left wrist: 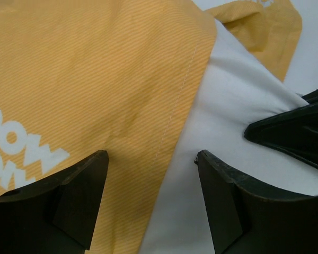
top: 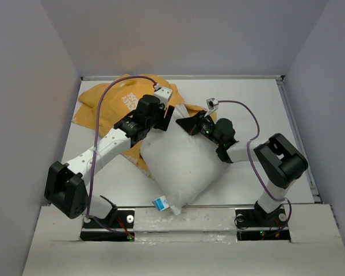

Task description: Put the pillow into the pillowcase

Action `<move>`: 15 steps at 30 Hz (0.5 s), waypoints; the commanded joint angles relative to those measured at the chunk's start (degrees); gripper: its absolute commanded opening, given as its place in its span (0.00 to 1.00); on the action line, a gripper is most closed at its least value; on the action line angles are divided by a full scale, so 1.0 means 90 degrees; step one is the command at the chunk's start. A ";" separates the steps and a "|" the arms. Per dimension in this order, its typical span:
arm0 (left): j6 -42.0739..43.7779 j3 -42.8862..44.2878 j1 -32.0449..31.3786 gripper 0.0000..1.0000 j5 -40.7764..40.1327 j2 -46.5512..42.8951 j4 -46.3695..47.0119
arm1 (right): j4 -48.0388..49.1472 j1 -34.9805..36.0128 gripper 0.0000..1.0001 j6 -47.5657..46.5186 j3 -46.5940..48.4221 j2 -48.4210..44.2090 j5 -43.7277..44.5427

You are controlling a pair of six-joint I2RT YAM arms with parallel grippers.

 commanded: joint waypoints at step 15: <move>0.2254 0.0513 -0.1096 0.67 -0.3973 0.1498 0.2139 | 0.0594 0.0053 0.00 -0.0023 0.0092 -0.0284 -0.0434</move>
